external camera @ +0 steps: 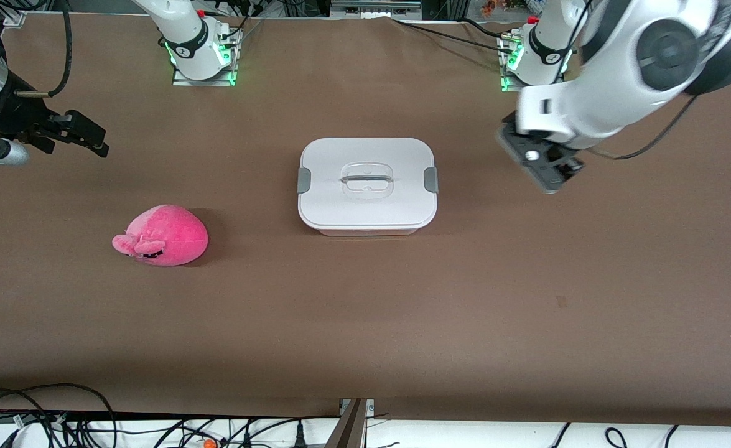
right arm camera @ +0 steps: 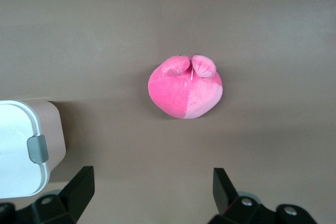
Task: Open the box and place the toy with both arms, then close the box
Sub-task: 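Reach the left gripper down to the clear handle on the box lid, then grasp the lid handle with the left gripper while the right gripper reaches the toy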
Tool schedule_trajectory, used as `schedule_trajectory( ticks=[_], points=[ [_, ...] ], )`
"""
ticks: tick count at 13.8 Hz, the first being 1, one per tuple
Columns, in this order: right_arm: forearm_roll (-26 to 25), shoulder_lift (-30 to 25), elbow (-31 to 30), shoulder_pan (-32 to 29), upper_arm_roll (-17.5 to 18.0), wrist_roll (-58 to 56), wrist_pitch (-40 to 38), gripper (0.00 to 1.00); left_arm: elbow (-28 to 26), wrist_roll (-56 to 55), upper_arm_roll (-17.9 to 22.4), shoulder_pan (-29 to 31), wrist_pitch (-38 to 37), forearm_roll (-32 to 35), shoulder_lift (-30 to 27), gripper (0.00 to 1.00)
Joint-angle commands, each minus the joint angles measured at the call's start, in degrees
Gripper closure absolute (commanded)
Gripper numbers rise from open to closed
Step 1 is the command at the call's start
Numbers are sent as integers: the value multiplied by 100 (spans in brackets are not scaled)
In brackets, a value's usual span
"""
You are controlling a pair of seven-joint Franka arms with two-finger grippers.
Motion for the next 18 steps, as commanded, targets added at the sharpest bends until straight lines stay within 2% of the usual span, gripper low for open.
schedule_trajectory(
  ticks=[1,3,7,10,12,14,15,16,18],
  points=[
    [49,138,31,-74,8,-67,117,0,601,224,-409,-146,254,-123,994,0],
    [32,139,32,-74,-27,3,109,0,828,546,-619,-287,923,-315,1548,0],
    [102,95,32,-74,-115,-49,-23,0,786,689,-656,-840,1908,7,1866,0],
    [119,94,14,-74,-141,-66,-49,0,760,1006,-656,-1236,2191,211,1998,0],
    [119,409,5,-56,-150,-276,-285,0,672,1006,-647,-1360,2357,220,2191,0],
    [76,498,-21,-56,-150,-714,-174,0,619,1023,-647,-1465,2463,237,2289,0],
    [58,655,-21,-65,-150,-1091,-68,0,619,1023,-647,-1492,2463,272,2280,7],
    [49,814,-30,-82,-150,-1365,46,0,619,1049,-656,-1492,2455,273,2280,40],
    [49,1209,-39,-170,-159,-1473,415,0,628,989,-656,-1510,2385,255,2254,94]
  ],
)
